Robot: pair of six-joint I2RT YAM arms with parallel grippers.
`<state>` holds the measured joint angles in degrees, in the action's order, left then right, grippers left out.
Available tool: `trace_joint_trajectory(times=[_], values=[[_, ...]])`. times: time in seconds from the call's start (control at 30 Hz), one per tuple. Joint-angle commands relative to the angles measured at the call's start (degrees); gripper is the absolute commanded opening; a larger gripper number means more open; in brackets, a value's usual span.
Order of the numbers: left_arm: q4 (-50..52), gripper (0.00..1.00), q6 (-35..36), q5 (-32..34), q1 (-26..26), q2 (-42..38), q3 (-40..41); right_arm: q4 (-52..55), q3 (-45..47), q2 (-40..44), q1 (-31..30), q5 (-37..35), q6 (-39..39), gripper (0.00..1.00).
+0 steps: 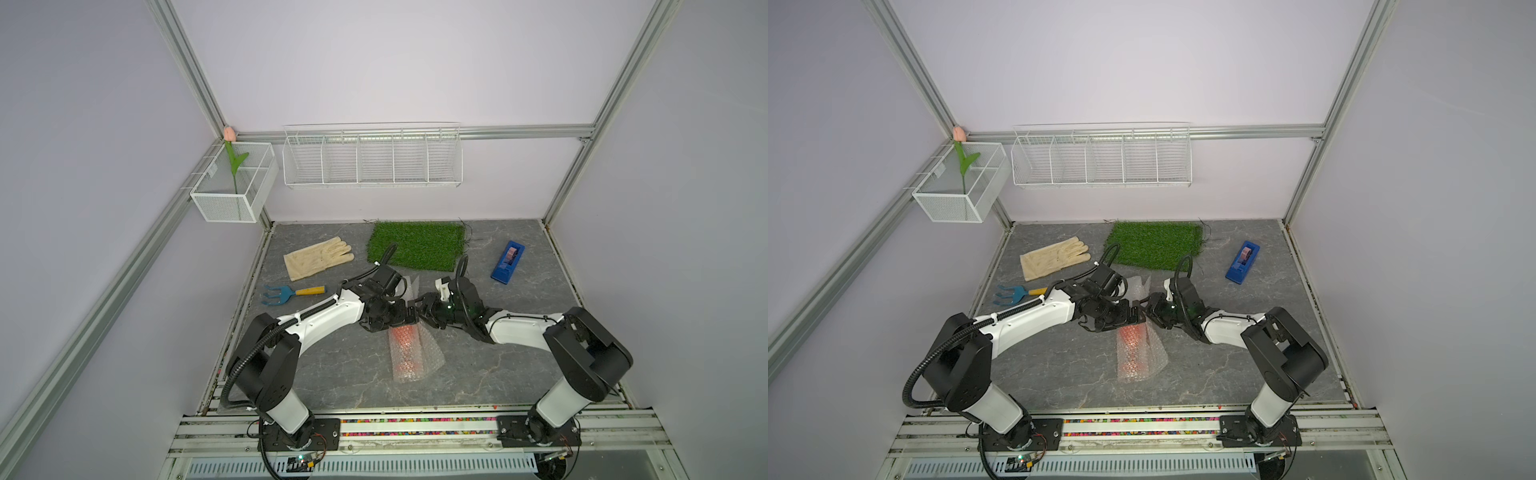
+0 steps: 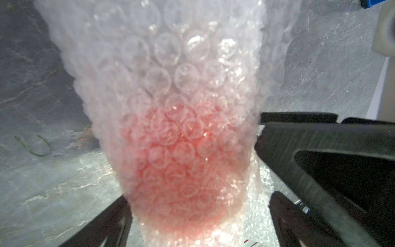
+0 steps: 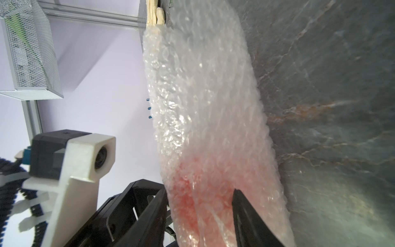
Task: Wrap wine glasses in bubble wrap
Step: Wrap the wine glass in bubble wrap.
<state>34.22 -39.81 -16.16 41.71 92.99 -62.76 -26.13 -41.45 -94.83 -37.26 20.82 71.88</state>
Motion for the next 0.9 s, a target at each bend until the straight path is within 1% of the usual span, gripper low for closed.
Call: trace_joint_trajectory(times=[0.0,0.5,0.6,0.67,0.8,0.87], values=[[-3.6,1.0,-0.3,1.2,0.0,-0.6,0.1,-2.5,1.0,-0.6,-1.7,1.5,1.5,0.52],[-3.9,0.91,-0.8,2.7,0.0,1.9,-0.4,-4.5,3.7,2.4,-2.0,1.1,3.5,0.51],[-4.3,0.86,-0.8,2.7,0.0,2.4,-0.4,-4.9,3.9,2.5,-2.1,1.2,3.8,0.51],[-4.4,0.8,-0.8,2.8,0.0,2.6,-0.3,-5.4,4.0,2.3,-2.1,1.3,3.9,0.51],[-4.3,0.73,-0.4,3.1,0.0,2.7,-0.1,-4.5,3.8,2.2,-1.9,1.2,3.2,0.51],[-4.3,0.71,-0.2,3.1,0.0,2.8,0.0,-3.4,3.7,2.3,-1.5,1.0,2.4,0.52]])
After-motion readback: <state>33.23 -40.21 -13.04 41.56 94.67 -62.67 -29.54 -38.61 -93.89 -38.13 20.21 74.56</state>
